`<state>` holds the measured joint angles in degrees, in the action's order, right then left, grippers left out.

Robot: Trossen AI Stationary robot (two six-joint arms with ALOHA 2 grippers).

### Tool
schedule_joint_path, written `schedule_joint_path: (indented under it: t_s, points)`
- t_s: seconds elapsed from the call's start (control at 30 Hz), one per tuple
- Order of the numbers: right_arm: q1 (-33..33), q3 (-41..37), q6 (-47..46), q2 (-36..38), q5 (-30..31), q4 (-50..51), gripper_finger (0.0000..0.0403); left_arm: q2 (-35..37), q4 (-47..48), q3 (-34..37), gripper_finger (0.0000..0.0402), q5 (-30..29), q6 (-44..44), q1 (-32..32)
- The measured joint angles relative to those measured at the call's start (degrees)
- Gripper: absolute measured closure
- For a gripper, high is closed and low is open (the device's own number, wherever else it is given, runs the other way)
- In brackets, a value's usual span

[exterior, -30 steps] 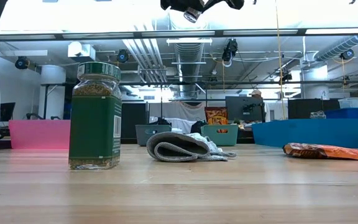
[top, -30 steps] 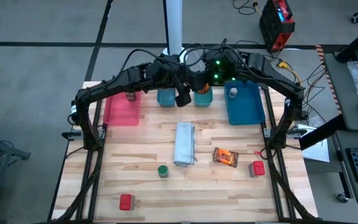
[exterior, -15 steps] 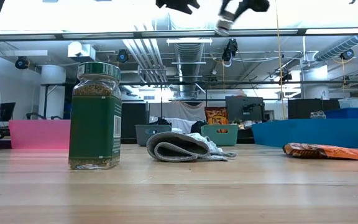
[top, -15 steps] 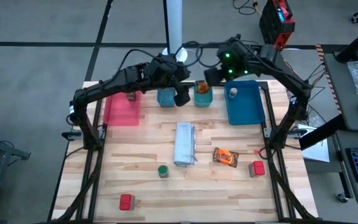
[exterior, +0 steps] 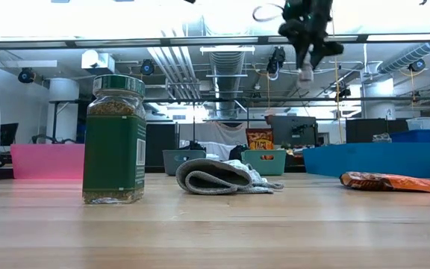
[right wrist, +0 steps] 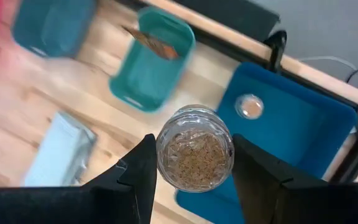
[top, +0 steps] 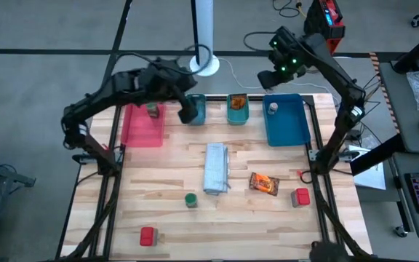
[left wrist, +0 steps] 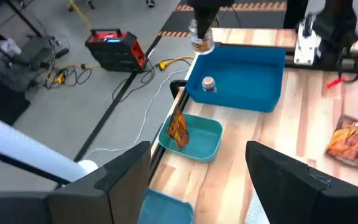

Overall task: Sort spices by type
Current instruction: Put the brown seasoning bottle into the blue bin

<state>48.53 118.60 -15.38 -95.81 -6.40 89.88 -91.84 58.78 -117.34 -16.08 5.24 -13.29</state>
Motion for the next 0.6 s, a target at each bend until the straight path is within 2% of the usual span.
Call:
schedule_joint_path:
  t_s: [0.13,0.3,0.47,0.6]
  points:
    - [3.8,-5.2,3.9,0.1,-2.4,-0.5,0.0244,2.7,2.3,0.1,0.0155,-0.1,-4.9,-0.2]
    - [5.0,-12.4,4.5,3.0,-2.5,-4.5,0.0244,4.9,4.4,0.1,0.0155,-3.2,-8.3,-0.2]
    - [5.1,-26.1,4.2,9.4,-2.9,-12.7,0.0244,5.7,5.7,0.2,0.0155,-5.0,-11.1,-0.2]
    - [5.8,-39.6,-0.7,14.0,-2.6,-20.2,0.0244,6.1,5.8,0.2,0.0155,-5.0,-13.2,-0.1]
